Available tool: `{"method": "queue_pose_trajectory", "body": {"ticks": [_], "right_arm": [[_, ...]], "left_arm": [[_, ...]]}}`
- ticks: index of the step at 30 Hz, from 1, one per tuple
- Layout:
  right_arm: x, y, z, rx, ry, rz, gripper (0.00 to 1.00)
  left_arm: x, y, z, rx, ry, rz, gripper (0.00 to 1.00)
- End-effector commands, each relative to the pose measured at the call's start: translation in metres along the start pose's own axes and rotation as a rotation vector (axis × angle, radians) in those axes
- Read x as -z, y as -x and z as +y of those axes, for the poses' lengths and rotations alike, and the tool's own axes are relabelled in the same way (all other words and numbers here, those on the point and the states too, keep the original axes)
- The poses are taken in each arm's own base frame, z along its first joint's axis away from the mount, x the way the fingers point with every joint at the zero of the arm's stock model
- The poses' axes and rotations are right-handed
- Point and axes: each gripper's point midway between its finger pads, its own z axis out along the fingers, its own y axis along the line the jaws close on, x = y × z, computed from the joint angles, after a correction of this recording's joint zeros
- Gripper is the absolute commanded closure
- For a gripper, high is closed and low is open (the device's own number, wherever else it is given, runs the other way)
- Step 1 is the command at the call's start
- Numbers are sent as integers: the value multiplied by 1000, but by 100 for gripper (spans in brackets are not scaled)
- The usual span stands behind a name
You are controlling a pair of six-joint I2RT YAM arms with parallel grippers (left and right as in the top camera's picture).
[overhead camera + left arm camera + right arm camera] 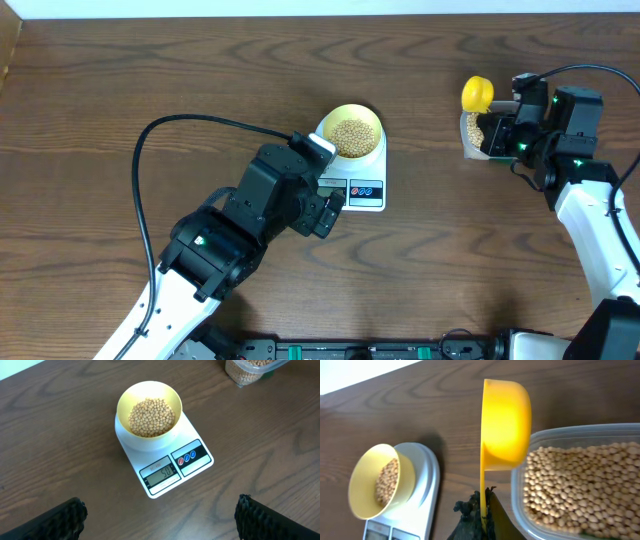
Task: Scoop item into bowl and weigh 50g on scale
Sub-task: 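Lower the scoop into the bean tub and hold it there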
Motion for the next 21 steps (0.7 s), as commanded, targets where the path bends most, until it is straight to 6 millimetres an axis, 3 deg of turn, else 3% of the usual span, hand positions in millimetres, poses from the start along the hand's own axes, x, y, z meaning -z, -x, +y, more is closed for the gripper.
{"method": "queue_pose_trajectory", "body": {"ticks": [1, 9, 17, 21], "right_arm": [[3, 2, 15, 46, 73, -8, 99], [3, -1, 25, 158, 116, -1, 99], [4, -8, -24, 155, -164, 39, 99], [7, -17, -38, 176, -241, 79, 99]], "left_arm": [[-1, -1, 0, -14, -5, 8, 3], [-1, -1, 0, -14, -5, 8, 3], [-1, -1, 0, -14, -6, 8, 3], [-1, -1, 0, -14, -6, 8, 3]]}}
